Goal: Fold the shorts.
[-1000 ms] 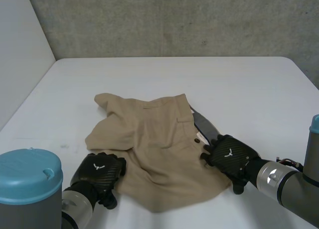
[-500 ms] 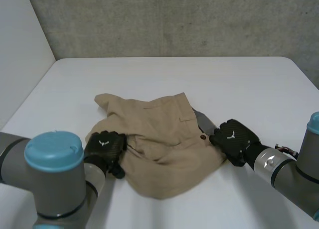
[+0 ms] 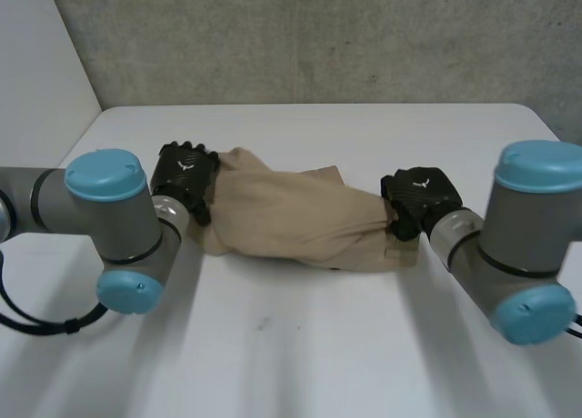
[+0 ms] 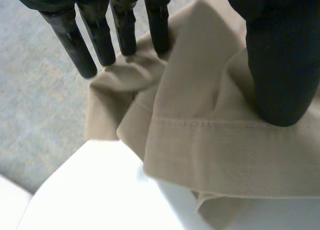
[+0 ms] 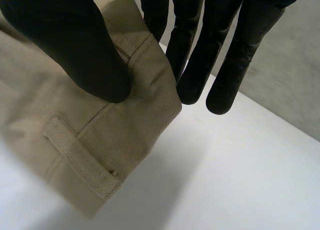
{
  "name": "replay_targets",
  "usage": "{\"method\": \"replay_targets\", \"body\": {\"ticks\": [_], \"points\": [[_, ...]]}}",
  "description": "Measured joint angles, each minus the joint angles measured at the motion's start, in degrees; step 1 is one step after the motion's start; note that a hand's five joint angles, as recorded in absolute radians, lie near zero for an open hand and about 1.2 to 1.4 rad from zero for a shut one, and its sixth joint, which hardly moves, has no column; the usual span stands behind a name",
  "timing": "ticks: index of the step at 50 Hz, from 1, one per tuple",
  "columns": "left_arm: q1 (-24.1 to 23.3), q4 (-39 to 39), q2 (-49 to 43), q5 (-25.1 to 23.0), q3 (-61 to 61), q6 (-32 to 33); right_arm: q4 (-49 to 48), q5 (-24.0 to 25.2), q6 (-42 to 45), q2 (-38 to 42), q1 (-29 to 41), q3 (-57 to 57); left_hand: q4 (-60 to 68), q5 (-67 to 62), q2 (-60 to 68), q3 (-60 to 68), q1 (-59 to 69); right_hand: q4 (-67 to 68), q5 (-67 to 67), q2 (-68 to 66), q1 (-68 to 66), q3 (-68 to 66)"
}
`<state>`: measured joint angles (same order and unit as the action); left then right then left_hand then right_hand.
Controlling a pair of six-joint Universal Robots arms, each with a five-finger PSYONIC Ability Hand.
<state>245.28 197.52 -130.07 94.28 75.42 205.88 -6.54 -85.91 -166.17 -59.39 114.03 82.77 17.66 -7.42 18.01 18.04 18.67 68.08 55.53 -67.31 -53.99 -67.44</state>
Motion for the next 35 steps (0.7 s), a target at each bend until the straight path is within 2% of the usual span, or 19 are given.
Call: {"method": "replay_targets", "body": {"ticks": [6, 16, 19, 20, 21, 22, 25, 31, 35], "points": [[0.0, -3.1, 4.0, -3.6, 2.3, 1.5, 0.7, -4.8, -5.6, 6.2, 0.5, -6.5, -4.7, 4.5, -5.2, -4.5, -5.0, 0.0, 0.0, 0.0, 0.0, 0.0], [-0.5, -7.1, 15.9, -4.3, 13.0, -4.8, 0.6, -4.8, -10.3, 9.0, 0.3, -8.1, -4.5, 4.2, -4.9, -4.4, -4.8, 0.0, 0.0, 0.0, 0.0, 0.0], [-0.8, -7.5, 22.2, -2.8, 20.0, -13.0, 0.6, -4.5, -10.4, 9.0, 0.3, -7.9, -1.6, 1.2, -1.6, -2.1, -2.3, 0.0, 0.0, 0.0, 0.0, 0.0], [-0.9, -7.6, 23.2, -2.5, 21.2, -14.6, 0.6, -4.5, -10.3, 9.0, 0.3, -7.8, 4.3, -4.7, 4.2, 3.9, 4.1, 0.0, 0.0, 0.0, 0.0, 0.0], [-0.9, -7.6, 23.2, -2.5, 21.2, -14.6, 0.6, -4.5, -10.3, 9.0, 0.3, -7.8, 4.3, -4.7, 4.2, 3.9, 4.1, 0.0, 0.0, 0.0, 0.0, 0.0], [-1.3, -7.7, 25.7, -1.9, 24.2, -19.2, 0.6, -4.4, -10.2, 9.0, 0.3, -7.8, 6.5, -6.9, 6.2, 6.1, 6.1, 0.0, 0.0, 0.0, 0.0, 0.0], [-2.2, -7.8, 27.7, -1.3, 27.0, -24.7, 0.6, -4.3, -9.9, 8.8, 0.3, -7.7, 7.2, -7.8, 6.8, 6.7, 6.3, 0.0, 0.0, 0.0, 0.0, 0.0], [-3.7, -7.6, 24.8, -1.1, 26.8, -28.8, 0.8, -4.3, -9.5, 8.6, 0.4, -7.4, 7.2, -7.8, 6.8, 6.7, 6.3, 0.0, 0.0, 0.0, 0.0, 0.0], [-5.0, -7.9, 18.5, -1.1, 23.1, -29.3, 0.8, -4.2, -9.3, 8.4, 0.5, -6.8, 7.2, -7.6, 6.7, 6.7, 6.2, 0.0, 0.0, 0.0, 0.0, 0.0]]}}
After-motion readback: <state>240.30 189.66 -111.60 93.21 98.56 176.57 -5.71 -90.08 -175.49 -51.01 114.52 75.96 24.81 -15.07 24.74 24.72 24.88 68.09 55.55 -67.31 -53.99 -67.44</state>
